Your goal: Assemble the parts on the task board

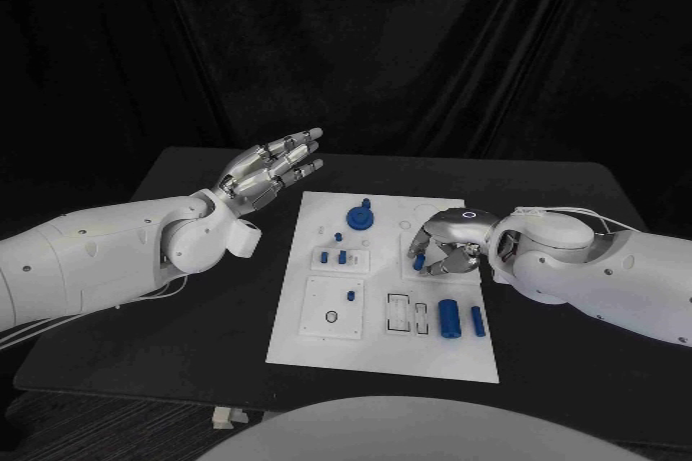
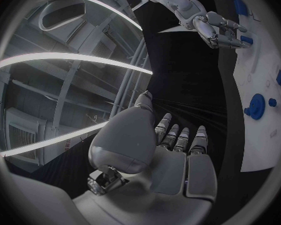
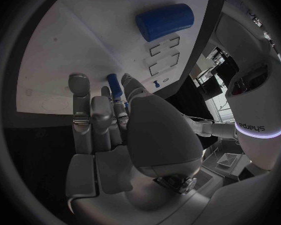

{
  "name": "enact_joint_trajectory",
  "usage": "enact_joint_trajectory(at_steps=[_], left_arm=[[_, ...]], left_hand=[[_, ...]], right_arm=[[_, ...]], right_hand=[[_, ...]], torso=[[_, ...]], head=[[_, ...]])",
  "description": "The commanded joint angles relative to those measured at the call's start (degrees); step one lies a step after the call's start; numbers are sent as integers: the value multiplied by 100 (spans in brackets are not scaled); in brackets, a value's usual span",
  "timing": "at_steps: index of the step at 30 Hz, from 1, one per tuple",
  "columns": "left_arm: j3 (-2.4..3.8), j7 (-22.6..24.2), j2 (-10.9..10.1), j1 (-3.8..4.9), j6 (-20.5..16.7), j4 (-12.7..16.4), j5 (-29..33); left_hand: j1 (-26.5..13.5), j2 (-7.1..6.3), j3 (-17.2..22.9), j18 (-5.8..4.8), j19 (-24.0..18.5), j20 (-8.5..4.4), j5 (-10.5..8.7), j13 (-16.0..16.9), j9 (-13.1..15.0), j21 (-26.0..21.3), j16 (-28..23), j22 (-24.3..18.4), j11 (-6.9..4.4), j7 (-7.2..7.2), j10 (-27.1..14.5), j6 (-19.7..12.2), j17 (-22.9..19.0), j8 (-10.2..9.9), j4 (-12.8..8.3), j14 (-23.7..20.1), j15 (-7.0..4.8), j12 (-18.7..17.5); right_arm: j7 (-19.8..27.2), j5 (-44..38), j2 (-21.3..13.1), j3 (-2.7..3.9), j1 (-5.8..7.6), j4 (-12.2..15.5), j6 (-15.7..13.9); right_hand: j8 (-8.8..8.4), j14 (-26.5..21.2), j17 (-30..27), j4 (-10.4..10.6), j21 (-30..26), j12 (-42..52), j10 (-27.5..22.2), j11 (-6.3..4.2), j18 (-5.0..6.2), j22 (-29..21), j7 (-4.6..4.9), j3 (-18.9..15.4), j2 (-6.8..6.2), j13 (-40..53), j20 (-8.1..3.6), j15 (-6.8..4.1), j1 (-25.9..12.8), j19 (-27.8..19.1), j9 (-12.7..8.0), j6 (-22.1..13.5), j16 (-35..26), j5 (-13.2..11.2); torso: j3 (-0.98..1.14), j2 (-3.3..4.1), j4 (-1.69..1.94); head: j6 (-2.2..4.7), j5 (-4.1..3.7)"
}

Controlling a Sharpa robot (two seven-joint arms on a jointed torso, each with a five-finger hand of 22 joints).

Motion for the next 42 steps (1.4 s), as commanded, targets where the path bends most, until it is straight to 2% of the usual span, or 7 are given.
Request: enact_joint_trajectory(at_steps=[1,4,11,15,24,30,42], left_arm=[[6,428,13,-22,-48,-5,-57],[6,444,14,-34,-55,-10,-58],[6,448,2,-51,-23,-16,-59],[6,417,-4,-58,43,-18,-59],[6,314,1,-73,170,-21,-59],[6,251,7,-78,212,-27,-59],[6,280,83,-145,-17,-80,-60]], left_hand=[[34,16,0,98,-5,-41,-15,-19,-18,-32,-20,-5,-60,-73,-20,-177,-5,-68,43,-2,-107,-128],[45,19,-8,93,-5,-50,-22,-38,-38,-32,-20,-5,-139,-170,-43,-372,-5,-128,71,-2,-161,-273],[66,39,-5,93,-5,-15,-6,-51,-47,-32,-20,-5,-243,-237,-63,-488,-5,-143,90,-2,-2,-385],[77,52,1,94,-5,12,12,-53,-45,-32,-20,-5,-234,-225,-62,-479,-5,-140,92,-2,101,-400],[100,127,37,93,-5,89,80,-52,-38,-32,-20,-5,-151,-145,-59,-416,-5,-129,102,-2,221,-402],[100,152,46,93,-5,113,91,-50,-33,-32,-20,-5,-123,-110,-57,-376,-5,-122,113,-2,245,-392],[81,153,22,95,-5,43,53,-53,-84,-32,-20,-5,-221,-209,-54,-817,-5,-185,198,-2,136,-413]], right_arm=[[63,-6,20,3,-26,-16,-55],[66,-6,39,3,-37,-31,-73],[62,-24,56,3,-57,-38,-177],[54,-120,41,3,-61,-15,-384],[84,-288,-109,4,-45,208,-912],[94,-337,-260,4,133,542,-1103],[-136,-258,-133,5,421,1231,-561]], right_hand=[[49,7,-3,-47,45,-36,112,-7,-42,384,8,42,0,-2,-42,-60,80,4,19,97,3,41],[72,12,-1,-68,76,-61,218,-26,-44,389,0,110,12,-5,-57,-77,125,9,37,184,9,46],[197,44,36,-117,199,-107,618,-116,-52,409,8,343,14,1,-116,-153,272,27,132,546,53,45],[274,71,59,-204,354,-224,888,-159,-72,432,-5,655,11,-9,-172,-196,452,45,228,820,78,-241],[334,92,71,-337,599,-312,1181,-218,-95,469,-48,954,-20,1,-223,-248,610,61,332,1063,88,-326],[339,122,107,-347,771,-373,1297,-245,-115,492,-70,1039,-42,0,-244,-266,600,79,378,1144,118,-446],[252,141,103,-285,825,-499,1350,-245,-120,489,-69,1100,-100,-6,-247,-266,482,71,387,1088,112,-474]], torso=[[-3,-5,0],[-2,-7,0],[-4,-11,-2],[-5,-12,0],[-5,-15,-2],[-7,-22,-8],[-13,-34,-8]], head=[[-1,-1],[-1,5],[-1,32],[-1,34],[-1,63],[-1,84],[-1,71]])
